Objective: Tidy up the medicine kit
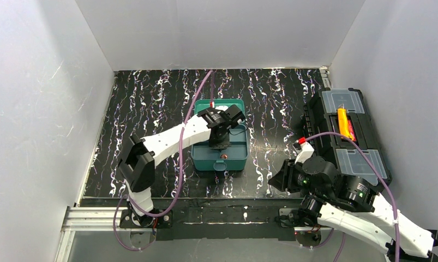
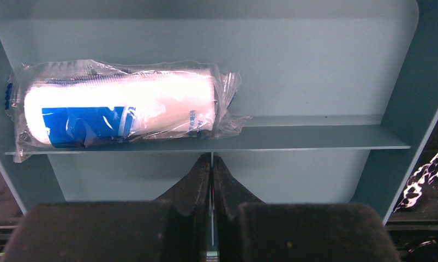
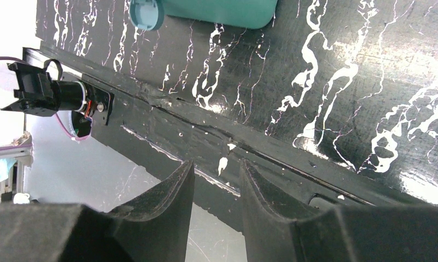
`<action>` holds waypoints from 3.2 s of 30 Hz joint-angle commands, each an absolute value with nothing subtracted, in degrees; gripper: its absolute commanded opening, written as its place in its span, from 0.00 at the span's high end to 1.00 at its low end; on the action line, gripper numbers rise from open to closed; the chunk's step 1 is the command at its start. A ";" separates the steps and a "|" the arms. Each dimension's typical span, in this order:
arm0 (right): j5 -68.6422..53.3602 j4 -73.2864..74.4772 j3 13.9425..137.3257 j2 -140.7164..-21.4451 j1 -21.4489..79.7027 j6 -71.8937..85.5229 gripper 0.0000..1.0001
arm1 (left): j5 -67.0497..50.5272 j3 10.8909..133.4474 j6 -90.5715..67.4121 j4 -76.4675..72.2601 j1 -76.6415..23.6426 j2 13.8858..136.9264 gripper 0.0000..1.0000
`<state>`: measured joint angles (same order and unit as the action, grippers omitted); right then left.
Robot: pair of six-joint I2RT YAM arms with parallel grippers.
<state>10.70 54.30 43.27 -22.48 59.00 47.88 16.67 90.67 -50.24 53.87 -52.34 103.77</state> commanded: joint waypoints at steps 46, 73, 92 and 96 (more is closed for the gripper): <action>0.43 37.74 64.87 -60.21 37.60 33.77 0.24 | 6.67 73.10 -36.41 59.00 -41.92 61.72 0.41; -19.33 21.39 60.74 -71.50 21.70 34.53 0.24 | -2.92 57.89 -34.99 46.78 -29.71 68.15 0.59; -24.94 11.78 59.45 -81.51 17.67 35.64 0.18 | -1.67 60.38 -32.24 45.87 -29.71 75.42 1.00; -27.00 8.94 60.15 -85.77 16.99 36.77 0.14 | -0.89 60.40 -31.25 46.31 -29.71 76.17 1.00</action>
